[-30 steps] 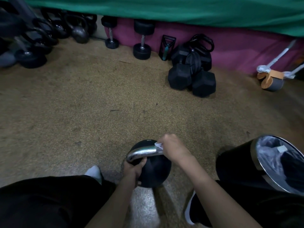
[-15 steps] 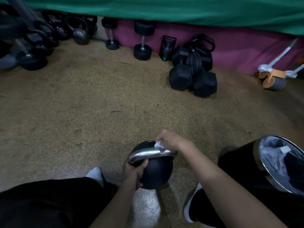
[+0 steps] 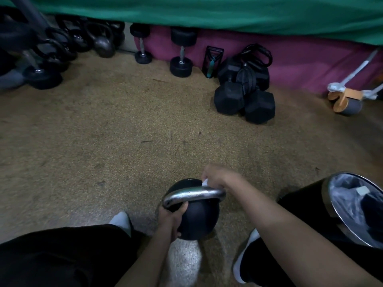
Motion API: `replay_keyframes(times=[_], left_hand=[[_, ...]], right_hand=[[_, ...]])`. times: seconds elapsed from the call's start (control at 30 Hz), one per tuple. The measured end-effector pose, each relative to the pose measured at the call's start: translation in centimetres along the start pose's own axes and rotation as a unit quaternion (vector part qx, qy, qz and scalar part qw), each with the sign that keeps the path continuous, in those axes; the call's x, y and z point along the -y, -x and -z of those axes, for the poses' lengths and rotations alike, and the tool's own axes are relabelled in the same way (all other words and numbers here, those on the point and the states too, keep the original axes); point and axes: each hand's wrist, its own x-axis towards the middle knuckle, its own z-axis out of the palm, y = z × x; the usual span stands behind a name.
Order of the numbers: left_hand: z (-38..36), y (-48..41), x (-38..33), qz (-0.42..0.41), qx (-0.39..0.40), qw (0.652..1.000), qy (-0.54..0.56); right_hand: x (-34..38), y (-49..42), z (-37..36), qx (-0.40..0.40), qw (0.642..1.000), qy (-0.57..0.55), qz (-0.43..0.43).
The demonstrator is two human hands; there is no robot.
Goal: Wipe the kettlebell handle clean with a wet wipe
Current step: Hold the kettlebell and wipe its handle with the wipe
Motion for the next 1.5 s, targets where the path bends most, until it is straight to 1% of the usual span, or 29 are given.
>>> replay_keyframes(times=[0.3,0.47,0.63,0.8,0.87,1.03,1.17,1.27,1.4,1.5], left_hand=[[0.0,0.2,0.0,0.005,0.007,1.000,-0.001],[0.0,0.1,0.1,-0.003,0.001,1.000,0.010],[-0.2,0.5,-0.1,0.000,0.005,1.000,0.008],[-0.2,0.3,-0.1,0.001,0.001,1.000,0.001],[-0.2,0.3,0.0,0.002,0.006,1.000,0.000],[-0.3,0.2,-0.1,0.007,-0.001,1.000,-0.007],[-0.3,-0.4,0.2,0.017,-0.007,1.000,-0.013],[-0.2,-0.9,0.4,0.023,-0.011,1.000,-0.015],[-0.2,-1.7,0.8,0.027,0.009,0.999,-0.020],[-0.2,-1.3,0.5,0.025,0.005,1.000,-0.017]], right_hand=[[-0.4,0.1,0.1,-0.013,0.999,-0.043,0.018],[-0.2,0.0,-0.4,-0.011,1.000,-0.015,0.012],[-0.5,-0.1,-0.3,-0.018,0.998,-0.058,0.025],[-0.6,-0.1,-0.7,-0.026,0.999,-0.025,0.008],[-0.4,-0.1,-0.8,-0.029,0.999,-0.027,0.010],[-0.4,0.0,-0.7,-0.057,0.996,-0.058,0.028],[-0.9,0.2,-1.0,-0.088,0.994,-0.061,0.006],[-0.4,0.4,-1.5,-0.106,0.994,-0.033,0.010],[0.1,0.3,-2.0,-0.130,0.990,-0.054,0.018],[-0.3,0.6,-2.0,-0.146,0.987,-0.072,0.007]])
